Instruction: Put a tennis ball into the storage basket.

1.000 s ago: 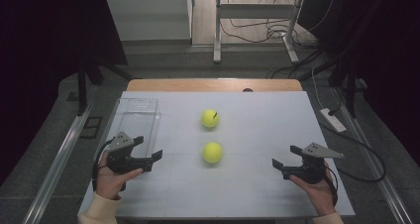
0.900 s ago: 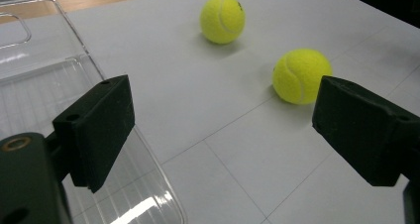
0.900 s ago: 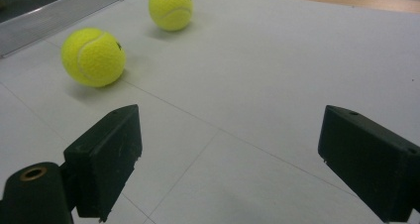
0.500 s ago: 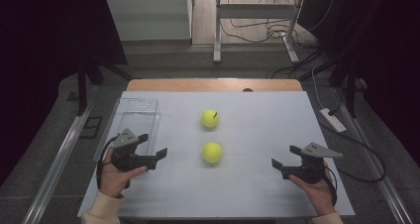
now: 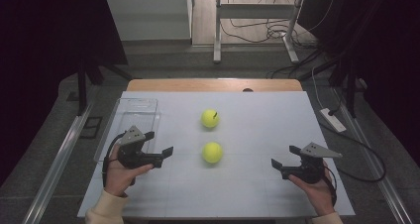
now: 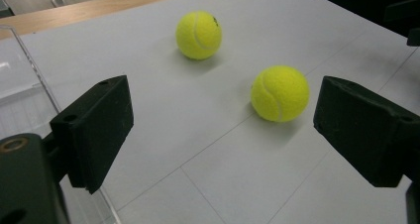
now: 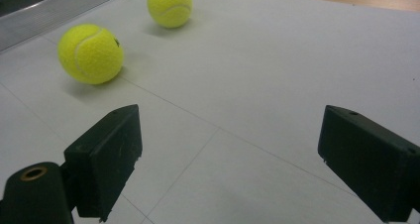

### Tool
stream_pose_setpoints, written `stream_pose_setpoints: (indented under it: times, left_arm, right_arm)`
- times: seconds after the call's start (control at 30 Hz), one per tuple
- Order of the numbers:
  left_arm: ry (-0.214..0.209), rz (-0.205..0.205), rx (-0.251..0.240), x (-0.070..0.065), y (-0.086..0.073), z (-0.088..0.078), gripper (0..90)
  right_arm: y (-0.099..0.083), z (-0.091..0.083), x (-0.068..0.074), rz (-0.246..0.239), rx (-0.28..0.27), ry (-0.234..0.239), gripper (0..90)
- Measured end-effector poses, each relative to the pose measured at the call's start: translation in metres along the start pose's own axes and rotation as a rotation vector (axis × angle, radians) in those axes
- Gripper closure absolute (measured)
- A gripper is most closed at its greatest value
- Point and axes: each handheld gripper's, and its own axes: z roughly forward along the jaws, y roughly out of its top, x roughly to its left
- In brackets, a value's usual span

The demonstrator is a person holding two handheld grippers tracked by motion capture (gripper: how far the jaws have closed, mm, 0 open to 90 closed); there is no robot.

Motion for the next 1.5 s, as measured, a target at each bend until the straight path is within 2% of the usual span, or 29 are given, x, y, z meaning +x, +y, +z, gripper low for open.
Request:
stream_pose_setpoints:
  times: [1.1,1.5]
  left_arm:
    - [-0.047,0.031,0.040,-0.012,0.011,0.024,9.1]
    - [-0.092,0.064,0.064,-0.022,0.021,0.040,8.5]
  right_arm:
    - [0.000,0.002,0.001,-0.009,0.007,0.000,9.9]
    - [0.000,0.003,0.001,-0.007,0.011,0.000,9.9]
